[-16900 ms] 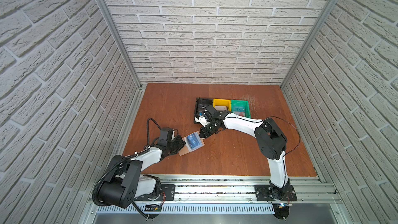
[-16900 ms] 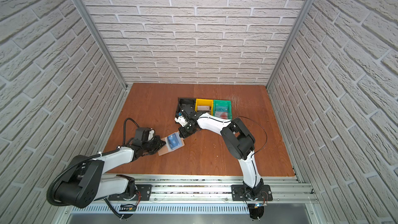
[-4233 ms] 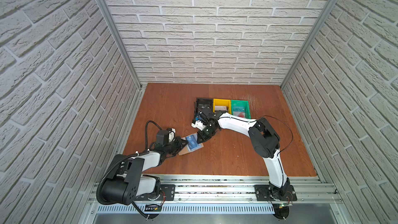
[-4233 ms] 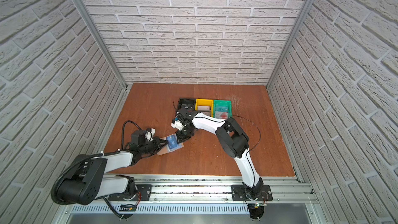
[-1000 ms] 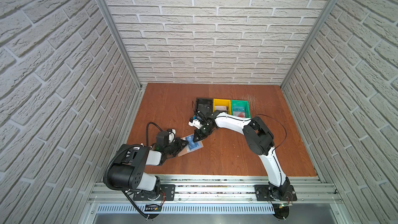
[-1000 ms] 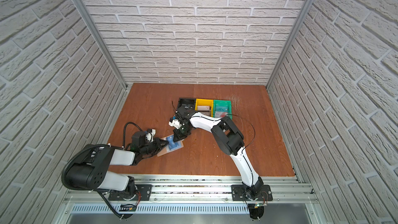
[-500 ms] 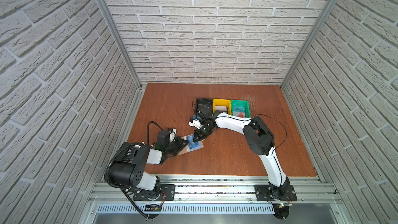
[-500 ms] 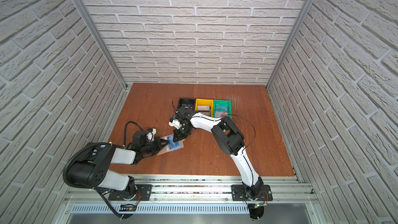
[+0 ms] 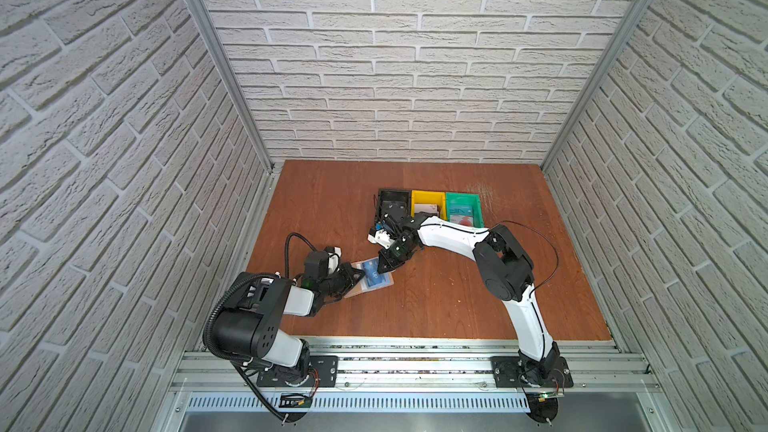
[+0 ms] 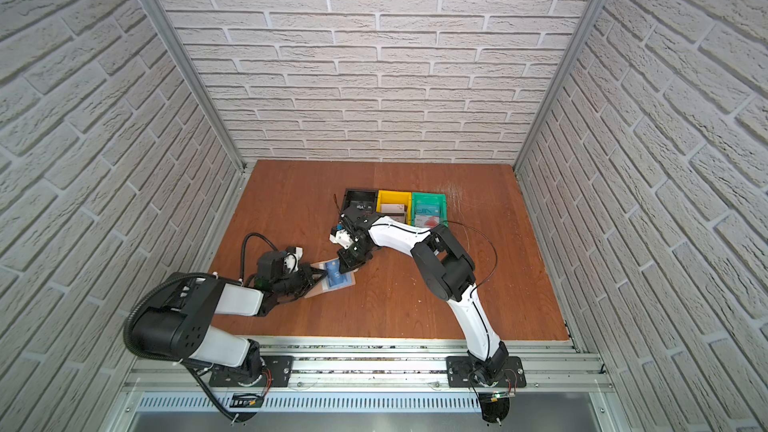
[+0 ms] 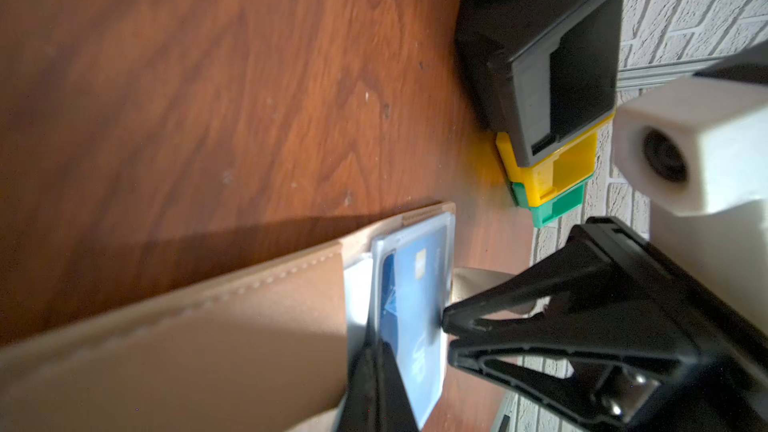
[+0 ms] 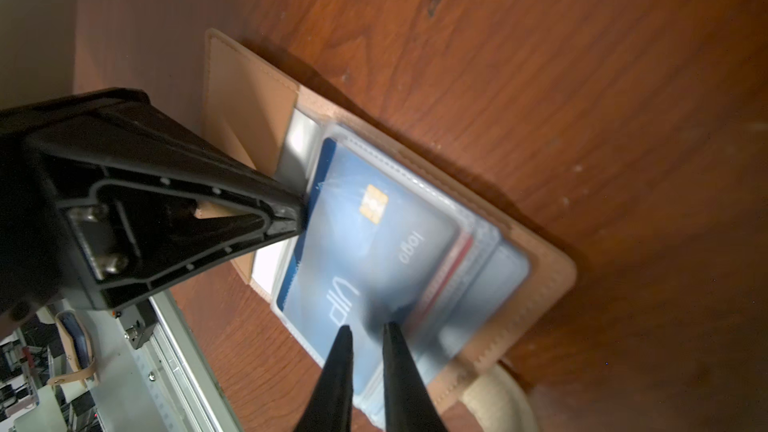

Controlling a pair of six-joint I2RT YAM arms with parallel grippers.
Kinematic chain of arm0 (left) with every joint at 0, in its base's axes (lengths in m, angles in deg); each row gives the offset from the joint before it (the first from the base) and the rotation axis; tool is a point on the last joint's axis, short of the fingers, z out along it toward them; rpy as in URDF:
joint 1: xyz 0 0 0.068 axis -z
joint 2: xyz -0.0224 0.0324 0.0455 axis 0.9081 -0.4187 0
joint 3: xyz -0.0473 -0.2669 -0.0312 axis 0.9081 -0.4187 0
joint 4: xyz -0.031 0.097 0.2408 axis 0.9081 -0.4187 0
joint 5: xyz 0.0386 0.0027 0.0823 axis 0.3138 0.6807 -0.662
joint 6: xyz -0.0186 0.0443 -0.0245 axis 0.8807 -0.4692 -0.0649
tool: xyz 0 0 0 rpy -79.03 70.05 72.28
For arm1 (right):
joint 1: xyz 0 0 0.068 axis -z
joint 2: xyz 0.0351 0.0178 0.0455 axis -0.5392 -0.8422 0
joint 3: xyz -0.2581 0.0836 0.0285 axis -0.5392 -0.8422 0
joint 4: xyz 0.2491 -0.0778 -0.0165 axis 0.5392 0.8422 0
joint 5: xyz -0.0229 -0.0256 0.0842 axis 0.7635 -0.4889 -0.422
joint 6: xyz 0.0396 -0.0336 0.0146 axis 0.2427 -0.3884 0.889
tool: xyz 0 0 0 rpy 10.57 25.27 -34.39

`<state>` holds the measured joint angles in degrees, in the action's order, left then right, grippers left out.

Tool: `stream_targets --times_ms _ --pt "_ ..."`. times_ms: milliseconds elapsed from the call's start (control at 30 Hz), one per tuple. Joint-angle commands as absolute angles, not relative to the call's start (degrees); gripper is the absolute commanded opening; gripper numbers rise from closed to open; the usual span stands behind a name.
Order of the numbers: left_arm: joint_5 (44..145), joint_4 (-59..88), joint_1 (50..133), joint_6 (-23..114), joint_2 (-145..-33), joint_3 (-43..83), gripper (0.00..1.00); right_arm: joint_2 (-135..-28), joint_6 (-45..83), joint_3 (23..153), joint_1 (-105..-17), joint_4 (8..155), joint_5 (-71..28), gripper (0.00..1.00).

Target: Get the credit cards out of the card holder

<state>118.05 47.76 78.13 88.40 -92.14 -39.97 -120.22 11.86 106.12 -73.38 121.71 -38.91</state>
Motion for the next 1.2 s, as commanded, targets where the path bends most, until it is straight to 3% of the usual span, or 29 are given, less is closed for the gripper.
stream_targets --times_ms 0,1167 --pt "115.78 43.52 78.66 87.11 -93.91 -40.53 0.05 -117.84 10.50 105.31 -72.89 124.49 -35.95 0.17" --pt "116.69 45.41 79.50 87.76 -95.06 -39.61 0.08 -121.15 11.97 105.26 -74.29 122.77 -38.66 0.15"
